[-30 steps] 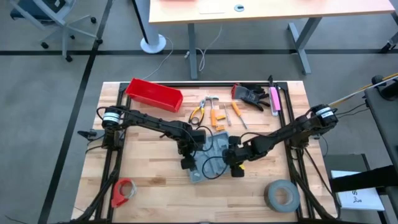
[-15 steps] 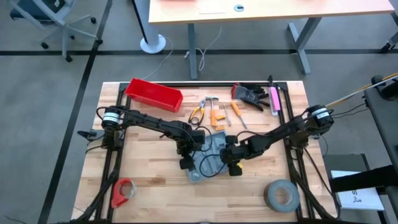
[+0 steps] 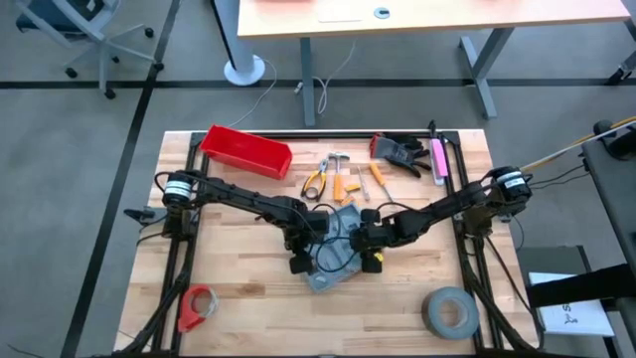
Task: Prefit tool cases
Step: Remove the yellow hex set from the prefit tool case to the table
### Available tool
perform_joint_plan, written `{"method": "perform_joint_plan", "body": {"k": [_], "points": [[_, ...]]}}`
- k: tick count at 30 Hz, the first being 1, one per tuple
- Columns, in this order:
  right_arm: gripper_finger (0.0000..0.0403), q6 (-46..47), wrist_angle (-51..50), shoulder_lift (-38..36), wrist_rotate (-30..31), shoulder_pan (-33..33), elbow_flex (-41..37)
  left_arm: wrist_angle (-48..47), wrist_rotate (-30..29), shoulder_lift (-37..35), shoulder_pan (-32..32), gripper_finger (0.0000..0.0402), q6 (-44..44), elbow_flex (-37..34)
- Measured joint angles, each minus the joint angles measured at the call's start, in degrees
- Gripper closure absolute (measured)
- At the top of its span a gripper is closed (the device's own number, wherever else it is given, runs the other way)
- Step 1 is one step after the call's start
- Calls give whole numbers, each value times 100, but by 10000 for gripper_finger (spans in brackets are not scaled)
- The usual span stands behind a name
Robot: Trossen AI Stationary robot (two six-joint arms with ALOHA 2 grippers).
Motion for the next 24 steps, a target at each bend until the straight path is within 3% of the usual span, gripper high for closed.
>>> {"method": "perform_joint_plan", "body": {"k": [11,24], "points": [[220,106,103,16,-55,-50,3,954,365,1,8,190,-220,19],[220,162,82,16,-39,-69,3,74,570,-257,36,188,-279,23]]}}
